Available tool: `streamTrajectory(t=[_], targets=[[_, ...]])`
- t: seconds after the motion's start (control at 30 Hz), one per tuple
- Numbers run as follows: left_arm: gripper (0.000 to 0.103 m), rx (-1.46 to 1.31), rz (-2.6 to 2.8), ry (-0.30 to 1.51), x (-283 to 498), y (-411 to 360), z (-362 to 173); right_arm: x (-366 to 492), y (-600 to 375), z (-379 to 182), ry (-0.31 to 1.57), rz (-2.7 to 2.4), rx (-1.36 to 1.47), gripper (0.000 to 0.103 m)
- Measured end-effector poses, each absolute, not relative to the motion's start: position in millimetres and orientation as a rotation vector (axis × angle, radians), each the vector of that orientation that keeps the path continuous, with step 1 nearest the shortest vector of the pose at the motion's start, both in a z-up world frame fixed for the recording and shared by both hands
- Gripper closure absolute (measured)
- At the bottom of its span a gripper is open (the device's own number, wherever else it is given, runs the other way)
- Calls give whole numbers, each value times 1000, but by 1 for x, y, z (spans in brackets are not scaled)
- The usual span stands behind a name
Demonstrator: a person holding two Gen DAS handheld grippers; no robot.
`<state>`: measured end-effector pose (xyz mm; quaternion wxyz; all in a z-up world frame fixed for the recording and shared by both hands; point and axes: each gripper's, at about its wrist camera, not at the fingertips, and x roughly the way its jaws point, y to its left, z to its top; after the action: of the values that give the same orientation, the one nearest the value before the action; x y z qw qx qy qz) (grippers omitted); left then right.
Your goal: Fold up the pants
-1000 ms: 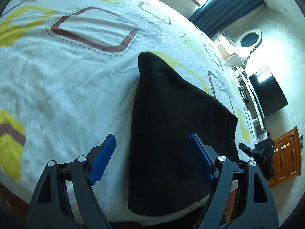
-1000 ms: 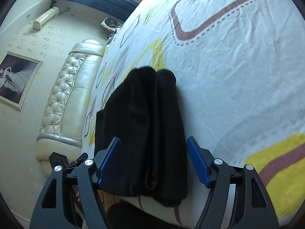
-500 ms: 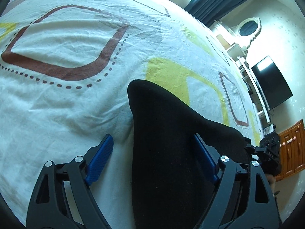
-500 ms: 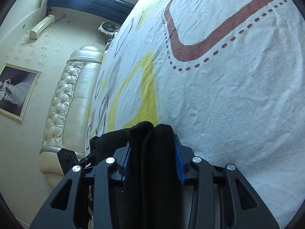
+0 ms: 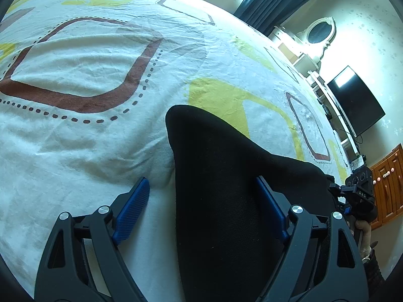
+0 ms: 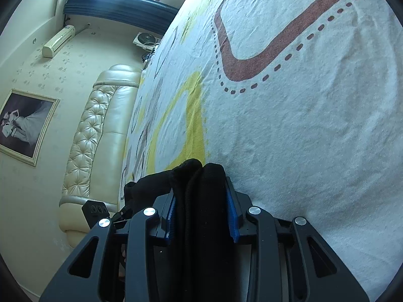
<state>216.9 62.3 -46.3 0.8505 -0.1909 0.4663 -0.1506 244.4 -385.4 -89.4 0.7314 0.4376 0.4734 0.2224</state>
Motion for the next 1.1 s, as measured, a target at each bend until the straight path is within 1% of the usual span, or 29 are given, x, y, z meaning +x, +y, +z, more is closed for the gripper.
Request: streamTrajectory(t=[0.17,0.23,0.4,0.5,0.57,0.67,0.83,0.97,1.1], targets=[[17,-434,-332,979,215,66,-46,237,-395,-88,1024,488,1018,63],[12,-463,-343,979,214,69,-46,231,-402,-88,1018,479,1044,59],[11,-492,-315,983,205,71,-43,208,-422,-84,1010,453,1058,50],[10,-490,-289,998,196,71,-40,190,-432,-84,1000,431,1064,48],[10,-472,-261,1008,187,69,-37,179,-434,-83,997,417,1056,47],[6,-427,-225,1009,170,66,-32,164,-435,-82,994,407,1043,45],[6,-400,-177,989,135,65,-26,148,-430,-77,999,390,1021,35],[6,-447,-138,988,111,71,-24,135,-427,-75,1006,357,1014,33],[6,-410,-95,978,86,71,-19,123,-424,-72,1021,326,989,33]])
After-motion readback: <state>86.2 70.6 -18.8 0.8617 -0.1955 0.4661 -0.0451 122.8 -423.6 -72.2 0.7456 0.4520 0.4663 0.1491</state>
